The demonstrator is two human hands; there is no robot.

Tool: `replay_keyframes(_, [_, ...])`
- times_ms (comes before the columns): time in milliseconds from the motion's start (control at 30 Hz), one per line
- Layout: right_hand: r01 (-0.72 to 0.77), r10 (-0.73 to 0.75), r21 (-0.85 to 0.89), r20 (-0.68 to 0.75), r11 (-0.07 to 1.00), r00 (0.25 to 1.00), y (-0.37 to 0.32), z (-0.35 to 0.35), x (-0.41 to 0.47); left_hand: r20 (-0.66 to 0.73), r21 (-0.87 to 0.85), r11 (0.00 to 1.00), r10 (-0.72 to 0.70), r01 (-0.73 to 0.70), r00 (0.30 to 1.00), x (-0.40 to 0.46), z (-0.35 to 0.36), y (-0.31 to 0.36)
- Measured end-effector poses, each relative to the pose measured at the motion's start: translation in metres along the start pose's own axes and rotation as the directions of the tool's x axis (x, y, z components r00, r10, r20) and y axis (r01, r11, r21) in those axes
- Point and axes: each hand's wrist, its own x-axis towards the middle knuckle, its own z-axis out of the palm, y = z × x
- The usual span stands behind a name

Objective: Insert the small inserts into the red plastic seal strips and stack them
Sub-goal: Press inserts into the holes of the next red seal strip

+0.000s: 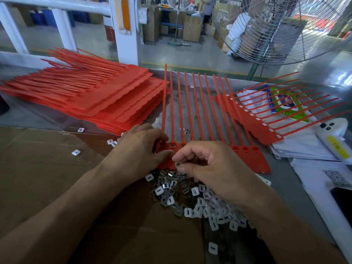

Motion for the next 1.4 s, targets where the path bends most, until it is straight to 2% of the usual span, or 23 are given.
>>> replay_keyframes(267, [0.007, -0.007, -0.007, -0.001, 1.0, 1.0, 0.001, -0.001, 0.001, 0.006, 0.002, 1.0, -0.003, 0.003, 1.0, 0.0, 0.0, 0.0])
replay_keyframes(400, [0.04, -0.04, -0.072, 0.008, 0.997, 0.999, 0.001, -0.002, 0.001, 0.024, 0.003, 1.0, -0.009, 0.009, 1.0, 0.0, -0.002, 0.001])
replay_keyframes(600, [0.066, -0.073, -0.121, -0.052, 0.99, 0.996, 0.004, -0.011, 0.002, 0.015, -0.008, 1.0, -0.008, 0.008, 1.0, 0.001, 0.0, 0.0])
replay_keyframes(800, [-0.105, 0.058, -0.141, -0.304, 0.984, 0.951, 0.035, -0.062, 0.001, 0.014, -0.018, 1.0, -0.009, 0.009, 1.0, 0.001, 0.001, -0.003])
replay_keyframes(867, [-0.165, 0.099, -0.169, -0.342, 0.972, 0.934, 0.047, -0.073, -0.001, 0.017, -0.018, 1.0, -0.009, 0.009, 1.0, 0.002, 0.001, -0.003])
replay_keyframes(1000, [-0.223, 0.151, -0.172, -0.355, 0.959, 0.923, 0.061, -0.079, -0.001, 0.012, -0.018, 1.0, -0.004, 0.004, 1.0, 0.002, 0.002, -0.003])
replay_keyframes(1400, [-0.246, 0.176, -0.168, -0.349, 0.955, 0.92, 0.065, -0.065, 0.007, 0.011, -0.012, 1.0, -0.004, 0.004, 1.0, 0.001, 0.003, -0.003])
